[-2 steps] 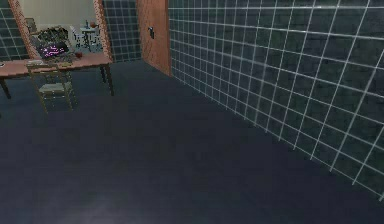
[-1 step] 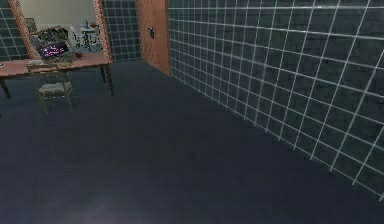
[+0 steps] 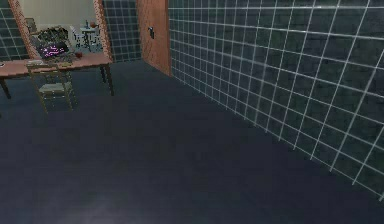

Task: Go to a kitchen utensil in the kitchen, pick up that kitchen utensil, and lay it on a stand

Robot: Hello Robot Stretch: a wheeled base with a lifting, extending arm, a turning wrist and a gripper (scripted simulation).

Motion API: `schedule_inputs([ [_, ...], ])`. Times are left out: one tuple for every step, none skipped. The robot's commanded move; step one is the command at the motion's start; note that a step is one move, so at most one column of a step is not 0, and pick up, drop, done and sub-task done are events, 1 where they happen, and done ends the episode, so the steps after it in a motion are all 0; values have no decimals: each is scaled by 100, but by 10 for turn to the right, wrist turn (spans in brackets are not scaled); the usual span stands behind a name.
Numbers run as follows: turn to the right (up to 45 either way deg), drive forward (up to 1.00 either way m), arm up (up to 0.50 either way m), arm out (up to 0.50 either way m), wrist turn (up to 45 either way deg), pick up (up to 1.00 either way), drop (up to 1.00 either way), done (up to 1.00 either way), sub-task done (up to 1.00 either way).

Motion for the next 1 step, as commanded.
schedule_inputs([
  [0,0,2,0,0,0,0,0,0],
])
